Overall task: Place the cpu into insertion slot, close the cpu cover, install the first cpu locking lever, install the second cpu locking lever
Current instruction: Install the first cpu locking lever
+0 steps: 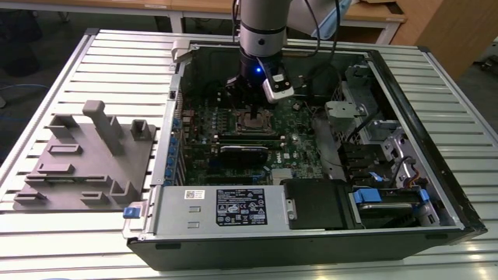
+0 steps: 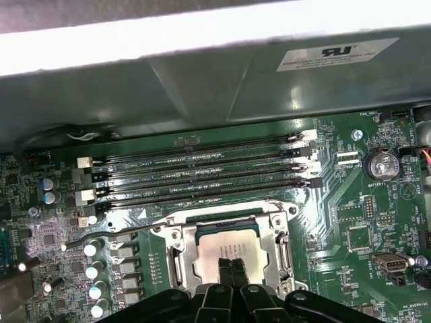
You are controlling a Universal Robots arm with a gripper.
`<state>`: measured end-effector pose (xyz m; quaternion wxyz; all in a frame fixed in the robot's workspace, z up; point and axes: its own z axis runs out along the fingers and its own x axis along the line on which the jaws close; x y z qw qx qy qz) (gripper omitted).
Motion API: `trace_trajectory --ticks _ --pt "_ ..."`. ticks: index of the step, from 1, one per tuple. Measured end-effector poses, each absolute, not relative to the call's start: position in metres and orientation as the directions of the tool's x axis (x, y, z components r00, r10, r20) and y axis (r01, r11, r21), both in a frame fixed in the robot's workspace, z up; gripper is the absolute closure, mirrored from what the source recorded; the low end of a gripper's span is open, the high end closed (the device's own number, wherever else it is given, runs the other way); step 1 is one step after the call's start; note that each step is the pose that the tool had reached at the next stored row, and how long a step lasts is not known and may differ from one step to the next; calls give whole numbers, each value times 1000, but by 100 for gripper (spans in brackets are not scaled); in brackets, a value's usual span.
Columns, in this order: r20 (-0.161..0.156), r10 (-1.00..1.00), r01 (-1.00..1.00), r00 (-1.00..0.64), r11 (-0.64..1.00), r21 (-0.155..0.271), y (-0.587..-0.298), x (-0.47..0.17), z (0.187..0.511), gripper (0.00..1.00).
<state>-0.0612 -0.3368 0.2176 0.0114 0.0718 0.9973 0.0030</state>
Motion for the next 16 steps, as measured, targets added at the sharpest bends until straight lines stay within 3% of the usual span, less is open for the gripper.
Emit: trace_trajectory --ticks 16 --pt "-22 143 143 -989 990 8 -337 -61 224 90"
